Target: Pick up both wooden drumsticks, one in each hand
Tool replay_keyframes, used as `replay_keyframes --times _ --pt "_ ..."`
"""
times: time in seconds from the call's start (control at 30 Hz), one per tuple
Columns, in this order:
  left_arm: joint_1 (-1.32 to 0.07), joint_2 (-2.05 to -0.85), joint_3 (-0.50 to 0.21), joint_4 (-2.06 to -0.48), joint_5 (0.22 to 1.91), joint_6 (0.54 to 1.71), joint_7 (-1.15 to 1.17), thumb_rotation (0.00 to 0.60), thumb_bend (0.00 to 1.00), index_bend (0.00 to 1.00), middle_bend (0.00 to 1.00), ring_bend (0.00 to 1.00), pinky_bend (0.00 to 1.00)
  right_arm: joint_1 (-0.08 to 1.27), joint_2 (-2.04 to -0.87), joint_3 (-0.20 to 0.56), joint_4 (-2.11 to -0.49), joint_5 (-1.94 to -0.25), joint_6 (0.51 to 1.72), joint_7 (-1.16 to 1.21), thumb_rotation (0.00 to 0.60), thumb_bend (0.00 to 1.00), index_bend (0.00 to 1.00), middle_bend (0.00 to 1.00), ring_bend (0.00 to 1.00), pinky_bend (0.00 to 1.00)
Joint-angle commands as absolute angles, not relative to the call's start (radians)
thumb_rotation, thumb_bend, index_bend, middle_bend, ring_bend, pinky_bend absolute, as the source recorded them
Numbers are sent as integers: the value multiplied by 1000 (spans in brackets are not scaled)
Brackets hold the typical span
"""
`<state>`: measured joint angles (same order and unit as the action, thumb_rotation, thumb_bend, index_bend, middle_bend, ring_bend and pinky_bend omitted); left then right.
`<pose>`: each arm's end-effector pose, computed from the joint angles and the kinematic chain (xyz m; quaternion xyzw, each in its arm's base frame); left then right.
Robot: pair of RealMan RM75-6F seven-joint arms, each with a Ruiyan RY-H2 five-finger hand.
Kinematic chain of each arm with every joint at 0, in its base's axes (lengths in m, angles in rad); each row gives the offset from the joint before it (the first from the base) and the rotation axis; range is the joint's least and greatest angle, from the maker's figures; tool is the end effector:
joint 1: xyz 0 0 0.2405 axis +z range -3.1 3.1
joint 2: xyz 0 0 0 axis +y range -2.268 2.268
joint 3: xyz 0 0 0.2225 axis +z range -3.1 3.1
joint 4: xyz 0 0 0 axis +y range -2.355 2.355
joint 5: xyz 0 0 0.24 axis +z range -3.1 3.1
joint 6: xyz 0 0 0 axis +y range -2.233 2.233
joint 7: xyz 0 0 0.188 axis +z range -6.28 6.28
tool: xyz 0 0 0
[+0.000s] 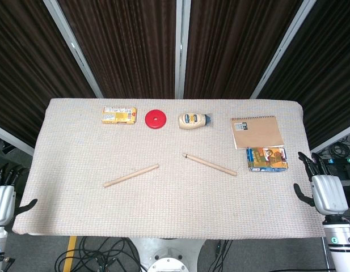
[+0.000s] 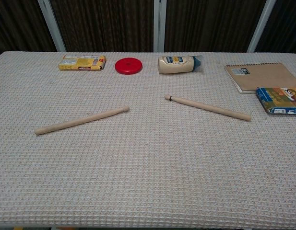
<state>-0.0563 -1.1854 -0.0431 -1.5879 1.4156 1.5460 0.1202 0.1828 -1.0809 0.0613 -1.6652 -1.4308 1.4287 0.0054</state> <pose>-0.3067 0.2137 0.1140 -0.5671 -0.3773 -0.3545 0.6405 -0.2758 -0.2547 0.1196 0.5978 -0.3934 0.4005 0.5723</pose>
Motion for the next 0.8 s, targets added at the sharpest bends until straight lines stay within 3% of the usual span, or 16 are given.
replay_keyframes --times 0.03,0.23,0.37,0.5,0.8 --pt "-51 -1184 -40 -1588 1415 1545 115 600 93 198 137 19 35 178 -1081 63 -1669 -1432 1432 6 600 204 54 202 51 136" --pt "-41 -1187 -39 -1570 1413 1542 96 600 93 198 137 19 35 168 -1086 68 -1694 -1424 1431 8 600 189 65 218 73 164" --pt "-40 -1199 -40 -1550 1421 1542 77 600 93 198 137 19 35 187 -1124 101 -1711 -1401 1427 -20 600 180 127 310 156 242" --pt "-46 -1204 -40 -1533 1433 1531 64 600 93 198 137 19 35 254 -1203 137 -1714 -1347 1346 -110 600 181 222 364 199 279" --pt "-42 -1204 -45 -1519 1423 1519 35 600 93 198 137 19 35 416 -1421 176 -1611 -1178 1132 -313 600 188 301 411 213 291"
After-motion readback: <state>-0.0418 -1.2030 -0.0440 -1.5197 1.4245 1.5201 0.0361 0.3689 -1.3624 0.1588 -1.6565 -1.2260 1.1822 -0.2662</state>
